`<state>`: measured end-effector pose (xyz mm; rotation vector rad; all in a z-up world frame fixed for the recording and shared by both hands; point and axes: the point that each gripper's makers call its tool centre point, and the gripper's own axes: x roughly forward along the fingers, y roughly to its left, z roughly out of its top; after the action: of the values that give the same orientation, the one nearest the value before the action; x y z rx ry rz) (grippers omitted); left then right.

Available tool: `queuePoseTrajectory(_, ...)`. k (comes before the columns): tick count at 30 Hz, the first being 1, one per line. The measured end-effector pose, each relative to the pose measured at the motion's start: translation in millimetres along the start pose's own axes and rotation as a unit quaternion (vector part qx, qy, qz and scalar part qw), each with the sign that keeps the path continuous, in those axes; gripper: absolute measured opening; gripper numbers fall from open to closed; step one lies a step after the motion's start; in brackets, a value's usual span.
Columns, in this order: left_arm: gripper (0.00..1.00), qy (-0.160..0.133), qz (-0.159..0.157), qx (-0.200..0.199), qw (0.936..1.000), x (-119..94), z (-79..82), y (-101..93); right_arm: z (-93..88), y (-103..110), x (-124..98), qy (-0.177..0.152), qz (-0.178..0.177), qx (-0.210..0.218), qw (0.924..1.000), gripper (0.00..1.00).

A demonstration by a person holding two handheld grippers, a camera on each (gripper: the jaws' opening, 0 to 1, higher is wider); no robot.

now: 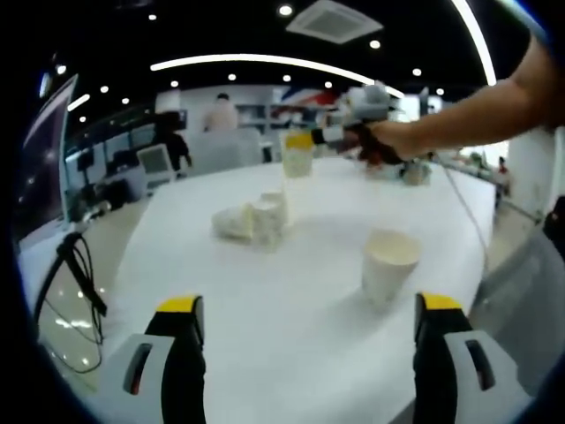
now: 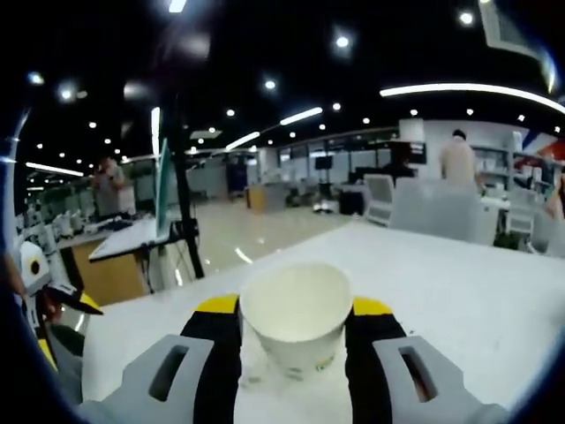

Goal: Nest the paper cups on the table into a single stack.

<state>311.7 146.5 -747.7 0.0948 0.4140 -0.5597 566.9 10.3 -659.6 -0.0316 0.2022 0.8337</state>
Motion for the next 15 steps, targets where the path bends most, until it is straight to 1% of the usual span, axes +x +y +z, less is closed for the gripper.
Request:
queuePoseTrajectory(3,0.99,-0.002,0.001,0.001,1.0000,-0.8,0.9,0.3,10.5,-2.4,-1.3,-0.006,-0.005,0.003,1.0000,0.43)
queuePoseTrajectory(15,0.99,-0.002,-0.004,0.010,0.9999,-1.5,0.4,-2.2,29.5,-7.1,-9.9,-0.020,-0.016,0.012,0.9996,0.42)
